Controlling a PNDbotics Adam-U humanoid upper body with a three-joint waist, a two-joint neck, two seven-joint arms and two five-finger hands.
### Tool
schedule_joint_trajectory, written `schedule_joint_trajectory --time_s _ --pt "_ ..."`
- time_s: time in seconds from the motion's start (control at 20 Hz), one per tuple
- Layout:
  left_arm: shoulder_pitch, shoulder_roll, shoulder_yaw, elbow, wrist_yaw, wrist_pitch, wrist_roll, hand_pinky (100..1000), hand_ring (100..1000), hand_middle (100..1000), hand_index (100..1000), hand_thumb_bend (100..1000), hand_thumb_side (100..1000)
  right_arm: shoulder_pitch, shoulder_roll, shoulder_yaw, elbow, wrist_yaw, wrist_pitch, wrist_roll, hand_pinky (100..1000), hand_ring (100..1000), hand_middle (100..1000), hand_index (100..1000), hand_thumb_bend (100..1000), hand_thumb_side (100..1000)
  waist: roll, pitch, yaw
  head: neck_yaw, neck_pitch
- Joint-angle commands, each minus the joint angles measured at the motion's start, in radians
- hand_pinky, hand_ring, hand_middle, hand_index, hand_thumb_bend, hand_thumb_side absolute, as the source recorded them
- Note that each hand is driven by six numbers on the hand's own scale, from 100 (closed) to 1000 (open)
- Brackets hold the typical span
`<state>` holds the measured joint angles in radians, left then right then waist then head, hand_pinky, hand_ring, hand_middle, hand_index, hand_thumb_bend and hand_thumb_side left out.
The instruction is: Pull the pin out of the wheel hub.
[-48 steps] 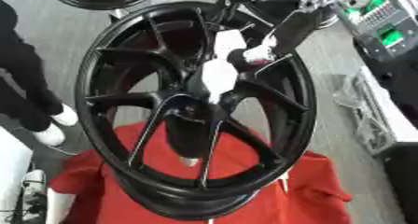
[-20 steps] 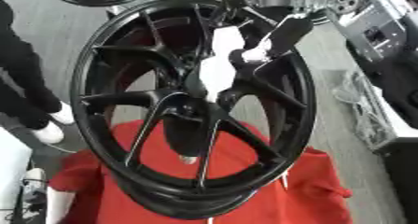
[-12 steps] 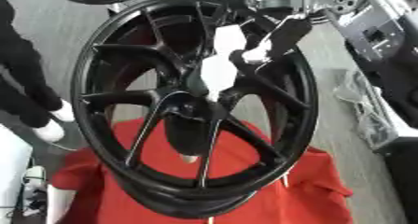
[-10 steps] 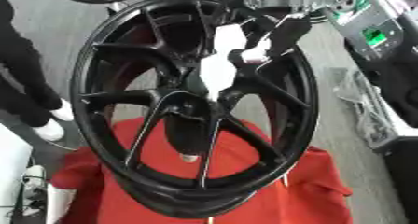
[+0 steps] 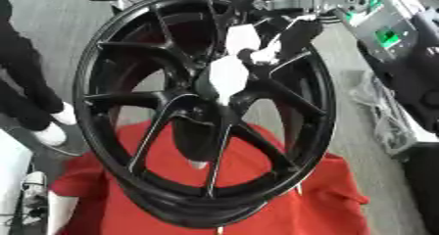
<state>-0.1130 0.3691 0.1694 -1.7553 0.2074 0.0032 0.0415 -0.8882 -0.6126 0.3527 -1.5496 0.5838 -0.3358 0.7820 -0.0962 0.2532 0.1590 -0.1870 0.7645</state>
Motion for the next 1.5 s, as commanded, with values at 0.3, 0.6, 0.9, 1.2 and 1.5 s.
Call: schedule_joint_trajectory --time_s 0.3,0.6,0.9,1.2,1.5 --pt "-0.004 0.018 0.002 -0.008 -0.009 -0.003 -0.006 852 814 803 826 100 839 -0.016 -0.035 -0.011 0.01 0.026 -0.015 0.003 776 770 766 883 338 700 0.004 -0.005 0.0 -0.008 0.005" --pt "-0.004 0.018 -0.001 -0.006 -0.014 -0.004 -0.01 854 815 804 826 100 839 -0.019 -0.034 -0.015 0.024 0.032 -0.011 -0.004 772 765 761 879 328 696 0.007 0.0 0.0 -0.014 0.005" --pt "-0.005 0.018 -0.006 -0.005 -0.021 -0.004 -0.015 855 816 805 825 100 839 -0.02 -0.031 -0.019 0.031 0.016 0.007 -0.016 757 732 709 836 312 652 0.009 0.002 -0.001 -0.018 0.005" --pt "-0.004 0.016 -0.006 -0.004 -0.024 -0.003 -0.018 857 816 805 825 100 841 -0.018 -0.03 -0.018 0.033 -0.001 0.028 -0.02 746 716 627 782 307 609 0.008 0.001 0.0 -0.02 0.005" --pt "-0.005 0.015 -0.007 -0.003 -0.025 -0.003 -0.019 858 817 806 825 100 842 -0.018 -0.028 -0.02 0.039 -0.01 0.039 -0.02 743 716 595 761 301 583 0.007 0.004 0.002 -0.024 0.005"
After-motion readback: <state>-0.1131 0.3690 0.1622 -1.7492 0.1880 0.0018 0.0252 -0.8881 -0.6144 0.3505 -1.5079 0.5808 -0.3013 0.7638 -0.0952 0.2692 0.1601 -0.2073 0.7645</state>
